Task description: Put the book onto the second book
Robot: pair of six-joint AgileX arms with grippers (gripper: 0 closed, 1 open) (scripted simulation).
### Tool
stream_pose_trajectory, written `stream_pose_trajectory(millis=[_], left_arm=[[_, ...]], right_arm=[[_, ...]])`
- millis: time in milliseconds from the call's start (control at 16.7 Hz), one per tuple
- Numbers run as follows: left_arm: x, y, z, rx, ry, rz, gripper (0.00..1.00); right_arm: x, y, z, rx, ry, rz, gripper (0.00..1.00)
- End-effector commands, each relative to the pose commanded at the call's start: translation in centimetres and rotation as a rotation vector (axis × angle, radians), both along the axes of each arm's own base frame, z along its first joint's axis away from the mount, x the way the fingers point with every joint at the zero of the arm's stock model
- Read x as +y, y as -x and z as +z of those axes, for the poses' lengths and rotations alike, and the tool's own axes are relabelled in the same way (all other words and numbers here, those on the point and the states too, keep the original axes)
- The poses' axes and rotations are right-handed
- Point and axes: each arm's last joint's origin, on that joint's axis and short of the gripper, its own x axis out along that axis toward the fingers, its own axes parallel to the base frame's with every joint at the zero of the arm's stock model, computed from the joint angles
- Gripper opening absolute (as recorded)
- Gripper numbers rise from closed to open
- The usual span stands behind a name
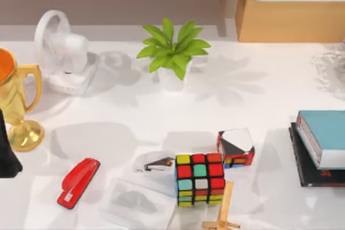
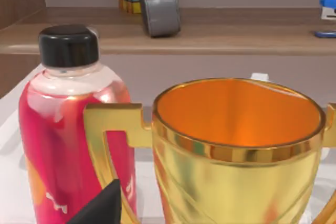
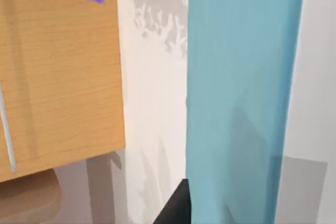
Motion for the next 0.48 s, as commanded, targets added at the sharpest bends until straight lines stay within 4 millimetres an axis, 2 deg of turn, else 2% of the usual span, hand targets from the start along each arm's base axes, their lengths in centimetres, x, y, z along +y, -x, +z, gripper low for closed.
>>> stream_pose_trajectory(millis=[120,480], left_arm=[[0.00,0.00,0.00,0.000,0.000,0.000,1.00],[0.00,0.00,0.00,0.000,0.000,0.000,1.00]], right_arm=[[0.00,0.00,0.00,0.000,0.000,0.000,0.98],[0.00,0.00,0.00,0.000,0.000,0.000,1.00]])
